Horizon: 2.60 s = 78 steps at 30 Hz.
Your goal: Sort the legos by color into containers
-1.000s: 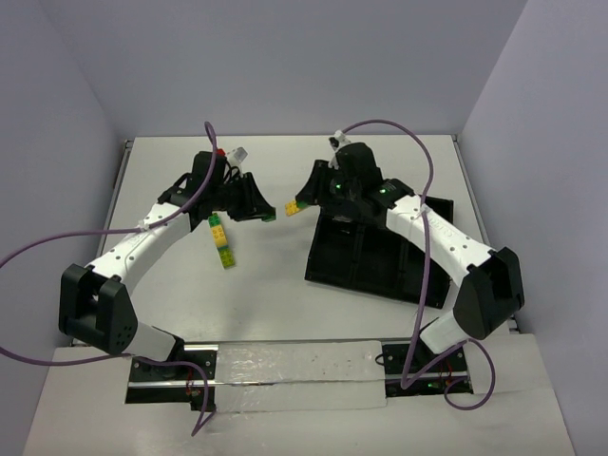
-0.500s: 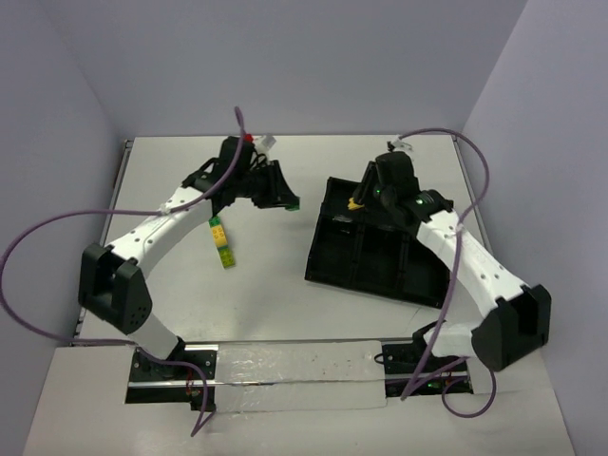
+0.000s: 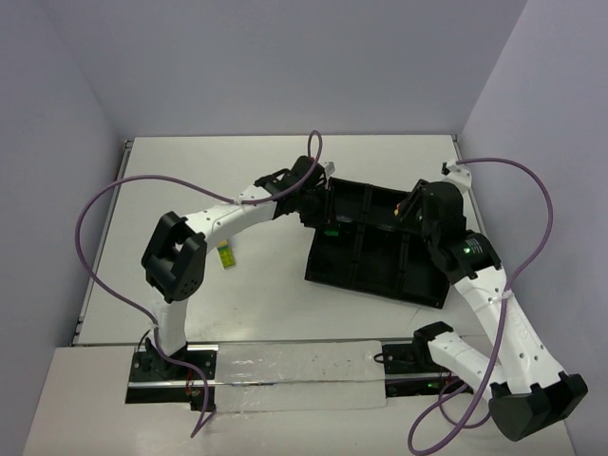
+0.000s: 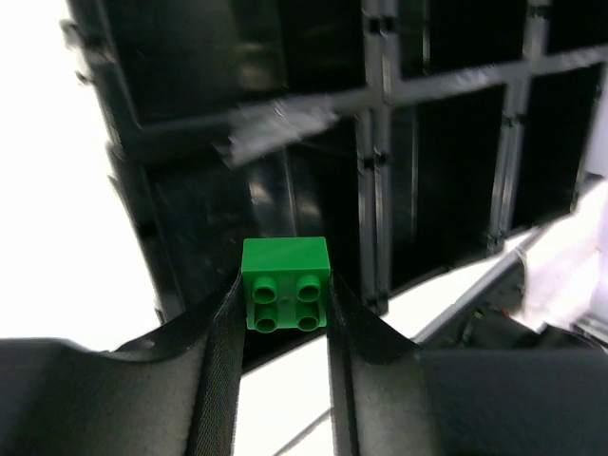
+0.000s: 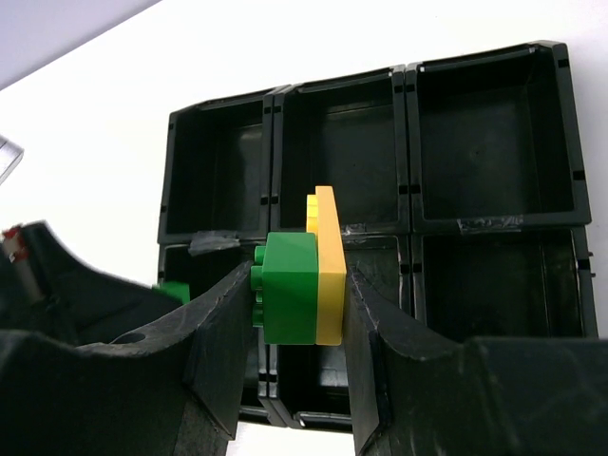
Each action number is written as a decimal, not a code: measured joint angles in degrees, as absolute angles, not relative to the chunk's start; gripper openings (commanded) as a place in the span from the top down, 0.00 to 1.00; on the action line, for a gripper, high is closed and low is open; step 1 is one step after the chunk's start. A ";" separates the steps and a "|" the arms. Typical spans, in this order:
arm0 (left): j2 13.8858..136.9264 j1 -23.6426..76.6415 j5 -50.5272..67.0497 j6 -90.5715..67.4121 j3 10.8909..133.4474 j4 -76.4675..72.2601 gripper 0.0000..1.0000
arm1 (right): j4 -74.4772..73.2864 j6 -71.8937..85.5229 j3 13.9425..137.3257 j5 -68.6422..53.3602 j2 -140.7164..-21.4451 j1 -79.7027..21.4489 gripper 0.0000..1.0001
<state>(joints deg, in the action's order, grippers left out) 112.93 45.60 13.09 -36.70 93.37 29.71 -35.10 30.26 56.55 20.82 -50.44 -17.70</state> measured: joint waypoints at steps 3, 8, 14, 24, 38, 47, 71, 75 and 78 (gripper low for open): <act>114.17 45.60 11.48 -36.55 94.87 30.91 0.17 | -35.46 30.08 56.53 20.46 -50.02 -17.69 0.96; 114.26 45.82 10.61 -35.55 96.91 33.27 0.16 | -35.49 29.14 56.53 17.42 -50.18 -17.58 0.96; 110.51 44.68 11.07 -33.71 97.61 36.26 0.28 | -33.54 27.96 56.53 6.16 -51.01 -17.46 0.96; 84.78 28.53 32.97 -41.09 75.07 14.46 0.22 | -14.86 33.30 52.65 -25.64 -54.42 -16.64 0.97; 85.70 29.47 49.42 -49.39 62.43 -2.00 0.24 | 3.12 43.46 50.58 -42.69 -63.86 -16.47 0.98; 88.40 29.47 51.89 -52.69 62.43 -8.42 0.47 | 6.34 44.30 50.63 -46.46 -65.90 -16.47 0.97; 88.91 27.10 53.96 -59.24 60.58 -16.62 1.00 | 16.67 50.40 50.37 -51.84 -73.17 -15.59 0.50; 88.03 26.64 52.71 -58.45 60.58 -14.09 1.00 | 8.06 45.70 53.95 -47.86 -73.66 -16.30 0.34; 86.66 26.12 51.63 -57.22 60.58 -11.07 1.00 | 1.60 41.82 56.05 -42.84 -74.23 -16.39 0.32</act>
